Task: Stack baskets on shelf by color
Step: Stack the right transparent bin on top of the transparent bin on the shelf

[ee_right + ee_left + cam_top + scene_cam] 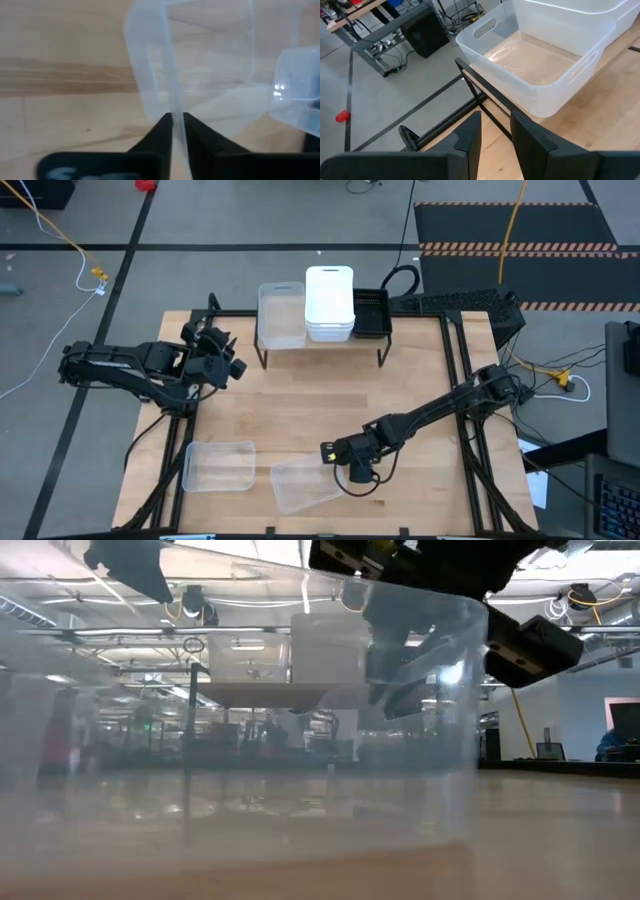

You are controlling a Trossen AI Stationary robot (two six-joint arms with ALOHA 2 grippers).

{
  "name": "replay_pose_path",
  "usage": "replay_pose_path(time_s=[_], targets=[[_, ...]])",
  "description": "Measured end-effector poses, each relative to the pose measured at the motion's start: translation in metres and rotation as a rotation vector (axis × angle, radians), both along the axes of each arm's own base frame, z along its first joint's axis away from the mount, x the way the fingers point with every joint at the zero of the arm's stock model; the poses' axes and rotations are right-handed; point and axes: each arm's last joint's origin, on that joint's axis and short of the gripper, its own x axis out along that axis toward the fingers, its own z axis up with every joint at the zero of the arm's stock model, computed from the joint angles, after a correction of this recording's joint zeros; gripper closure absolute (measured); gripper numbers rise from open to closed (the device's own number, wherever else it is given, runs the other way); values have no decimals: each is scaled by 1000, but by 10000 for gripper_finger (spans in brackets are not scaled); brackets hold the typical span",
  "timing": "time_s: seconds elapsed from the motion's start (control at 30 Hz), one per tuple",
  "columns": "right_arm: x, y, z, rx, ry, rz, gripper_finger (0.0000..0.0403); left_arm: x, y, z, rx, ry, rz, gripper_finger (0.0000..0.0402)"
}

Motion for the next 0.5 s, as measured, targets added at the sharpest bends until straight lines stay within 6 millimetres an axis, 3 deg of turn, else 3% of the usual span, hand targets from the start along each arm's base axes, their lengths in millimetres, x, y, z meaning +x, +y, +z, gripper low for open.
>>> replay_pose_path(time_s=[0.17, 0.5], targets=[[-7, -3, 18, 117, 18, -18, 395, 0, 0, 0, 6, 5, -1, 295], [-34, -13, 105, 485, -157, -280, 400, 0, 0, 1, 41, 35, -14, 295]])
